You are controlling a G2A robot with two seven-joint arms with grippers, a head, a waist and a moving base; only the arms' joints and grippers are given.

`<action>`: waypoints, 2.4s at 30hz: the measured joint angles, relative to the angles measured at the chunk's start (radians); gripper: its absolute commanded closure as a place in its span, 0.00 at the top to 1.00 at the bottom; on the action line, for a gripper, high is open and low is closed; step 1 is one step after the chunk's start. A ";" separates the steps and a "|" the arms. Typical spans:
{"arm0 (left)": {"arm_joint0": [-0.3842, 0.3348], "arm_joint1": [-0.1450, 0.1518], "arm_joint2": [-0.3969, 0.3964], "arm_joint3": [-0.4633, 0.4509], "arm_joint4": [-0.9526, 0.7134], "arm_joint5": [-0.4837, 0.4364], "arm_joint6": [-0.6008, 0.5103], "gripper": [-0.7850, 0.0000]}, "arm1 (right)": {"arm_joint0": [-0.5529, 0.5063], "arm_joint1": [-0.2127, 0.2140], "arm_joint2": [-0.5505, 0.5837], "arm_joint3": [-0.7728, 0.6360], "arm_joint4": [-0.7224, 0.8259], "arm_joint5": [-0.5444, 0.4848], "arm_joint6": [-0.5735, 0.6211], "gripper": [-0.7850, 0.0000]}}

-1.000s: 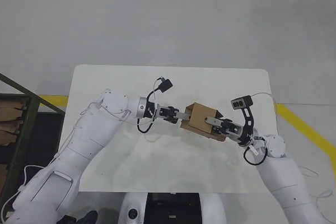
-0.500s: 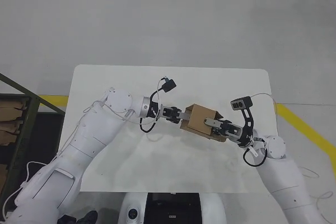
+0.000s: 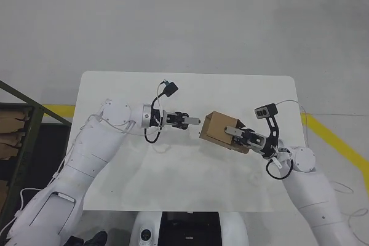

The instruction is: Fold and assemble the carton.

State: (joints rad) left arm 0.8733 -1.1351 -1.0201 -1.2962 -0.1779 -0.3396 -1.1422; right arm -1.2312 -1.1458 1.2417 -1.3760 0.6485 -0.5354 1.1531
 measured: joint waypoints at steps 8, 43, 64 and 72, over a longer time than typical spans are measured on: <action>0.058 0.022 -0.059 -0.101 0.235 -0.184 0.178 1.00 | 0.035 0.007 0.001 0.040 -0.032 0.078 0.048 0.00; 0.160 0.062 -0.147 -0.199 0.550 -0.584 0.404 1.00 | 0.126 0.006 -0.029 0.125 0.012 0.298 0.092 0.00; 0.118 0.076 0.026 -0.105 1.175 -0.673 1.180 1.00 | 0.200 -0.010 -0.096 0.231 0.021 0.286 0.179 0.00; 0.086 0.084 0.129 -0.047 1.312 -0.673 1.327 1.00 | 0.222 -0.014 -0.111 0.257 0.014 0.270 0.186 0.00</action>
State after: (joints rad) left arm 0.9591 -1.0512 -0.8909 -1.3429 1.1340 -1.0123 0.1852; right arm -1.0091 -1.1602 1.1310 -1.1185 0.6624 -0.2651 1.3390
